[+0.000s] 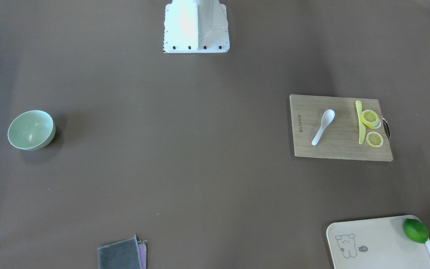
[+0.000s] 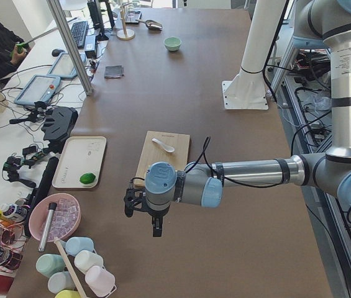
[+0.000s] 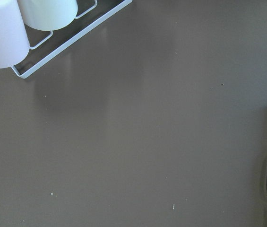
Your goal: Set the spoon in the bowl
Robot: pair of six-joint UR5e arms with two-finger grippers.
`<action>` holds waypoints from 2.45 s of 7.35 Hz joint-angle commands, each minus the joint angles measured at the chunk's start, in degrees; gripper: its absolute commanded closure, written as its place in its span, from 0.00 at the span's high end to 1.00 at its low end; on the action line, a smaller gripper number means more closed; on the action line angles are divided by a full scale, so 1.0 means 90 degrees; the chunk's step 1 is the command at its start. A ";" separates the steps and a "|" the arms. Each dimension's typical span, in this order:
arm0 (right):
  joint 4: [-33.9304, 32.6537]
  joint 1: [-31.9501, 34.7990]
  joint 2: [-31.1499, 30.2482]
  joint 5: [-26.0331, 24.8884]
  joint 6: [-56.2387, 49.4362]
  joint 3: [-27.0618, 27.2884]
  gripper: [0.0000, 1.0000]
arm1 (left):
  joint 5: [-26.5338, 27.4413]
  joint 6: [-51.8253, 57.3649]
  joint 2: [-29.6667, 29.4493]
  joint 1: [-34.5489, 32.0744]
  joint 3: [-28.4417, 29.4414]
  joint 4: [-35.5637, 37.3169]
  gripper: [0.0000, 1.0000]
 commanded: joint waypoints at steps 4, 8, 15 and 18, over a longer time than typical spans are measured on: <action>0.0031 0.0011 -0.0030 0.0008 -0.0005 -0.0006 1.00 | 0.0010 0.0015 0.0089 0.0000 0.0003 -0.0010 0.98; 0.0031 0.0001 -0.0030 0.0018 0.0043 -0.0045 1.00 | 0.0000 0.0015 0.0089 0.0000 -0.0006 -0.0010 0.98; 0.0031 0.0001 0.0018 0.0047 0.0082 -0.0035 1.00 | 0.0068 0.0034 0.0050 0.0010 0.0355 -0.0010 0.98; 0.0031 0.0001 -0.0010 0.0096 0.0092 -0.0026 1.00 | 0.0020 0.0044 0.0069 0.0000 0.0403 -0.0440 0.98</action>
